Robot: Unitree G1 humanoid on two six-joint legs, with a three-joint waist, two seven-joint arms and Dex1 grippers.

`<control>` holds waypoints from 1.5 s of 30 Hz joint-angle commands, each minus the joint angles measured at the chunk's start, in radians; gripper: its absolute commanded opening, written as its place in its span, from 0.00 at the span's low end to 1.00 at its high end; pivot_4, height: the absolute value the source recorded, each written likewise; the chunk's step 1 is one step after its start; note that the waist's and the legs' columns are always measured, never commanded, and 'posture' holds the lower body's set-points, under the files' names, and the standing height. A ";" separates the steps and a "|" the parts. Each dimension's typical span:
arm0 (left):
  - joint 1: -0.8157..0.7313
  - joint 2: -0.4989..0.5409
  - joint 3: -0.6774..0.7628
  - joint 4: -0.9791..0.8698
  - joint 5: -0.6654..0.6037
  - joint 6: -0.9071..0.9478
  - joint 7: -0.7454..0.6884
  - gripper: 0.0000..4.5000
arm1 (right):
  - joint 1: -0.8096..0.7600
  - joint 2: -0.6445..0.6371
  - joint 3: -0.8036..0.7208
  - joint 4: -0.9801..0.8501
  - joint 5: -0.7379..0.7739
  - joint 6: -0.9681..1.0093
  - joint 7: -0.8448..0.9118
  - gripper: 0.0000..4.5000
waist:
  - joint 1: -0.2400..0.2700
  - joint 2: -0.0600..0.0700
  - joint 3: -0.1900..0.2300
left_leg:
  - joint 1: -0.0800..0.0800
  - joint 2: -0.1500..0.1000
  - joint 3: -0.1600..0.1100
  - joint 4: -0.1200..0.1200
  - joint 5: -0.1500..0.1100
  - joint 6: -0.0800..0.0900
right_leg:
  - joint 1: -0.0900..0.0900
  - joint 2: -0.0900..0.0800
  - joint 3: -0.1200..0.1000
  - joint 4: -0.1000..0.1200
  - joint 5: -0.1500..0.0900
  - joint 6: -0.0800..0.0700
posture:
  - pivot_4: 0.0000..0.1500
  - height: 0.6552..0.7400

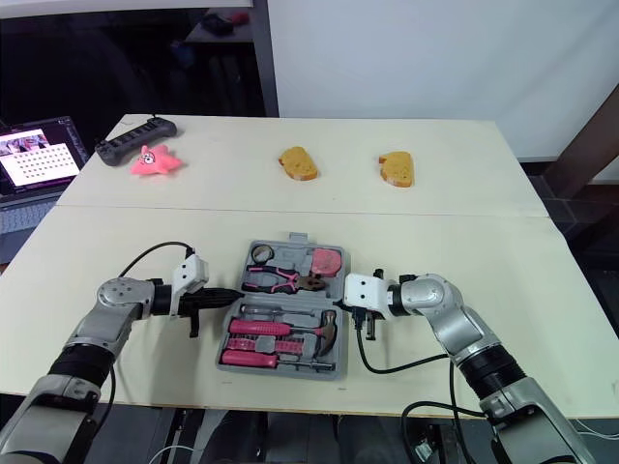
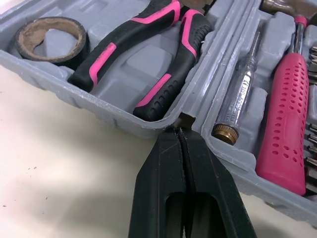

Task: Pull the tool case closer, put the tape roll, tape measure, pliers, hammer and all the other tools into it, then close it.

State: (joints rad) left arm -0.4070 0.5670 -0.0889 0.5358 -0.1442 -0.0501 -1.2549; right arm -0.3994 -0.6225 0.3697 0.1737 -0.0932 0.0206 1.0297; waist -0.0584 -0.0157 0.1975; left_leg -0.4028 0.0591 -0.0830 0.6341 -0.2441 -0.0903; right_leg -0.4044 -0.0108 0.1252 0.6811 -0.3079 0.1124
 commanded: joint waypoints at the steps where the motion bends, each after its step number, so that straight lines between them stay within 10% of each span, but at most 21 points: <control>1: 0.003 -0.019 -0.001 -0.060 -0.021 0.004 0.009 0.01 | -0.021 0.021 -0.014 -0.024 0.016 -0.016 0.004 0.00 | 0.000 0.000 0.000 | 0.000 0.000 0.000 0.000 0.000 0.000 | 0.000 0.000 0.000 0.000 0.000 0.000 | 1.00 0.90; 45: 0.336 0.008 0.054 -0.361 -0.086 0.153 0.051 0.01 | 0.123 0.062 0.048 -0.245 0.019 0.114 0.041 0.00 | -0.012 0.000 0.000 | 0.004 0.000 0.000 -0.003 0.000 -0.001 | 0.002 0.000 0.000 0.000 -0.001 0.000 | 1.00 0.90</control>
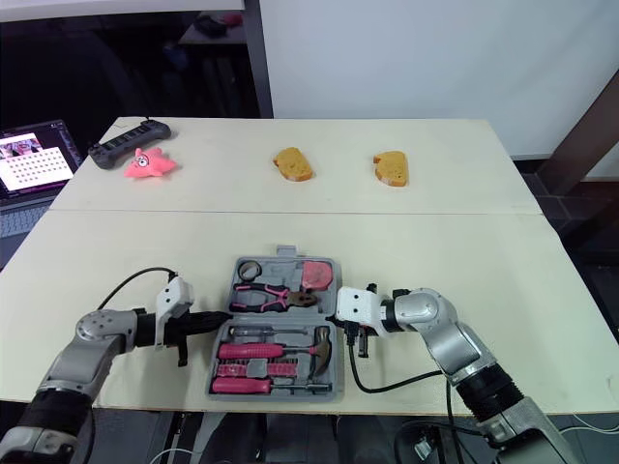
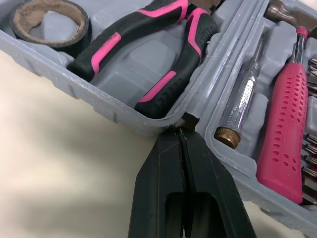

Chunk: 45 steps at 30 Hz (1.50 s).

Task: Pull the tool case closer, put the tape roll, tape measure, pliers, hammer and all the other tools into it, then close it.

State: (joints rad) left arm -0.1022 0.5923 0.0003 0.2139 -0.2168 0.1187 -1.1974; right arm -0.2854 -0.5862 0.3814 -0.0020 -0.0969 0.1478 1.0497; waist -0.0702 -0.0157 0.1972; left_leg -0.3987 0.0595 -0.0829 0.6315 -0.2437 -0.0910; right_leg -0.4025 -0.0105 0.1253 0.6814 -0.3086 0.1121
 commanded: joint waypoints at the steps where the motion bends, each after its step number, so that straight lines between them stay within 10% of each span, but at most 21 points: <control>1: 0.037 -0.019 -0.035 -0.043 -0.015 -0.014 -0.003 0.01 | 0.013 0.024 0.036 -0.072 0.022 -0.011 0.022 0.00 | 0.000 0.000 0.000 | 0.001 0.000 0.000 0.000 0.000 0.000 | 0.001 0.000 0.000 0.000 0.000 0.000 | 1.00 0.90; 19: 0.081 0.054 0.110 -0.052 -0.086 -0.026 0.019 0.01 | 0.006 -0.107 -0.090 -0.002 0.055 -0.022 0.028 0.00 | 0.001 0.000 0.000 | 0.006 0.000 0.000 -0.001 0.000 0.000 | 0.006 -0.001 0.000 0.000 -0.002 0.000 | 1.00 0.90; 22: 0.144 0.068 0.172 -0.130 -0.174 -0.013 -0.004 0.00 | -0.005 -0.136 -0.144 0.021 0.124 0.010 0.060 0.18 | 0.001 0.000 0.000 | 0.006 0.000 0.000 -0.001 0.000 0.000 | 0.006 -0.001 0.000 0.000 -0.002 0.000 | 1.00 0.90; 29: 0.323 0.085 0.169 -0.460 -0.349 0.159 -0.010 0.00 | -0.083 -0.092 -0.264 0.045 0.336 0.439 0.051 0.97 | 0.000 -0.001 0.000 | 0.006 0.000 0.001 -0.001 0.000 0.000 | 0.006 -0.001 0.001 0.000 -0.002 0.000 | 1.00 0.90; 45: 0.368 0.010 -0.136 -0.459 -0.068 0.112 0.187 0.00 | -0.266 0.190 -0.453 0.232 0.587 1.053 -0.230 0.99 | -0.004 0.000 0.000 | 0.006 0.000 0.001 -0.002 0.000 0.000 | 0.005 0.000 0.001 -0.001 -0.003 -0.001 | 1.00 0.90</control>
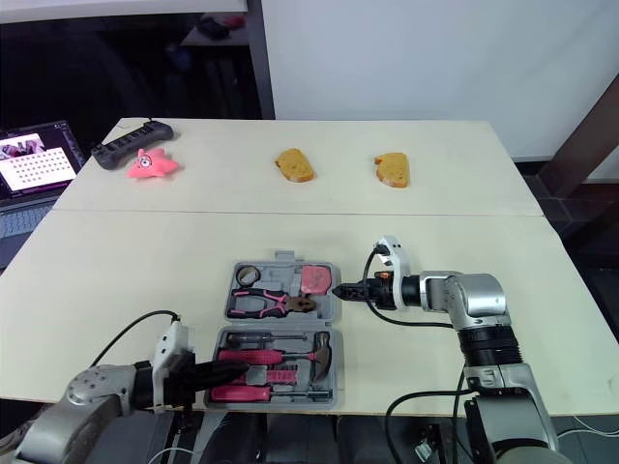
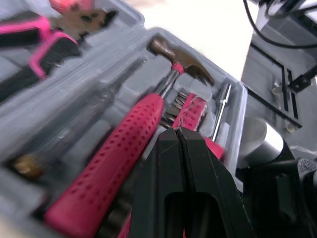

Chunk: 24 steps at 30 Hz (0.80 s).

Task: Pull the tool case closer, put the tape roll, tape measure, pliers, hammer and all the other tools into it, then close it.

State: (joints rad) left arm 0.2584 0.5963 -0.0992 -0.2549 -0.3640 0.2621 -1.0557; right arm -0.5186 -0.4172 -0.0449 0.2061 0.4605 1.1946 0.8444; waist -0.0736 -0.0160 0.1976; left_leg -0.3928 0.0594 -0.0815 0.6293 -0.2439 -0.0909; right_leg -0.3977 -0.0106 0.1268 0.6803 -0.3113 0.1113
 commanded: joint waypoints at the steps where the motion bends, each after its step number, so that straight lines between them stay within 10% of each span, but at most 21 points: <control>1: 0.011 0.002 -0.039 0.014 0.092 -0.034 0.067 0.00 | -0.042 0.033 -0.026 0.041 0.033 0.002 -0.028 0.99 | 0.001 0.000 0.000 | 0.000 0.000 0.000 0.000 0.000 0.000 | 0.000 0.000 0.000 0.000 0.000 0.000 | 1.00 0.90; 15: 0.001 0.006 -0.083 0.087 0.152 -0.052 0.144 0.00 | -0.216 0.226 -0.077 0.415 0.065 -0.123 0.000 0.99 | -0.023 0.007 -0.005 | 0.002 0.000 0.001 -0.001 0.000 0.000 | 0.001 0.000 0.000 0.000 0.000 0.000 | 1.00 0.90; 24: 0.022 -0.037 -0.008 0.048 0.056 -0.071 0.146 0.00 | -0.208 0.190 -0.134 0.334 0.164 -0.013 0.055 0.99 | -0.024 0.009 -0.005 | 0.002 0.000 0.001 -0.001 0.000 0.000 | 0.001 0.000 0.001 0.000 0.000 0.001 | 1.00 0.90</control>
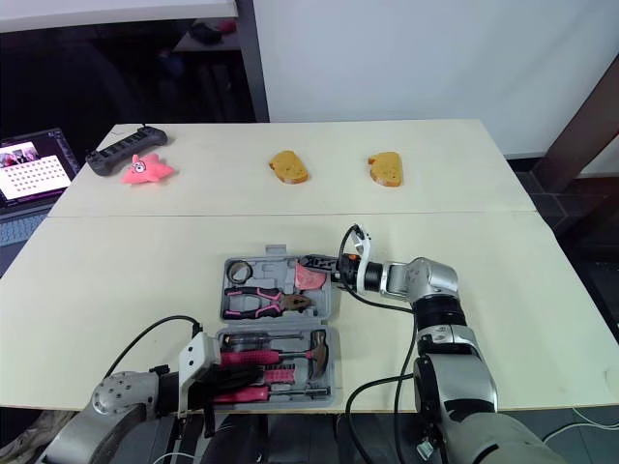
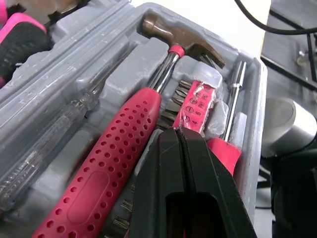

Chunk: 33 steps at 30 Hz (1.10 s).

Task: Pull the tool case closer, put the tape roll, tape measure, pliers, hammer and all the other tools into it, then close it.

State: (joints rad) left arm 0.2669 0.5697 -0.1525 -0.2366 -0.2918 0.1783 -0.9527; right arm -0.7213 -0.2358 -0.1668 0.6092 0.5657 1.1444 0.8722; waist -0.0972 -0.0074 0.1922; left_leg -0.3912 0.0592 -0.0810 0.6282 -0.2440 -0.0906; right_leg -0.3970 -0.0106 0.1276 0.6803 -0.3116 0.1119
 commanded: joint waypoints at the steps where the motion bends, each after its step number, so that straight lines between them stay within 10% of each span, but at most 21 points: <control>1: 0.019 -0.014 0.064 0.018 -0.034 0.011 0.043 0.00 | 0.003 0.013 -0.020 -0.090 0.077 0.056 0.026 0.99 | -0.001 0.000 0.000 | 0.000 0.000 0.000 0.000 0.000 0.000 | 0.000 0.000 0.000 0.000 0.000 0.000 | 1.00 0.90; 10: 0.067 0.010 0.274 -0.108 -0.227 0.095 0.058 0.00 | 0.043 -0.022 -0.051 -0.254 0.199 0.178 0.044 0.99 | -0.004 -0.001 0.001 | -0.005 0.000 0.000 -0.001 0.000 0.000 | -0.005 0.001 0.000 0.000 0.000 0.000 | 1.00 0.90; 16: 0.094 0.229 0.635 -0.018 -0.452 0.215 -0.128 0.00 | 0.124 -0.093 -0.012 -0.486 0.350 0.315 0.121 0.99 | 0.001 -0.001 0.002 | -0.014 0.001 -0.001 0.000 0.000 0.000 | -0.014 0.001 -0.001 0.000 0.000 0.000 | 1.00 0.90; 23: 0.054 0.374 0.628 0.023 -0.398 0.283 -0.197 0.00 | 0.266 -0.198 0.033 -0.750 0.482 0.351 0.185 0.99 | 0.002 -0.001 0.003 | -0.016 0.000 0.000 0.000 0.000 0.000 | -0.013 -0.001 -0.001 -0.008 -0.002 -0.003 | 1.00 0.90; 33: 0.012 0.344 0.538 -0.023 -0.225 0.175 -0.135 0.00 | 0.537 -0.416 0.065 -1.029 0.126 -0.360 0.267 0.99 | 0.001 -0.003 0.004 | -0.017 0.001 0.001 -0.002 0.000 0.000 | -0.012 -0.001 -0.001 -0.014 0.000 -0.001 | 1.00 0.90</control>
State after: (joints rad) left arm 0.2699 0.9112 0.3828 -0.2407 -0.5395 0.3828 -1.0809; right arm -0.1904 -0.6307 -0.0828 -0.3563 0.7397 0.9216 1.0996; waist -0.0965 -0.0100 0.1960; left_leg -0.4082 0.0599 -0.0793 0.6264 -0.2442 -0.0909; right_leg -0.4094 -0.0118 0.1272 0.6664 -0.3113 0.1113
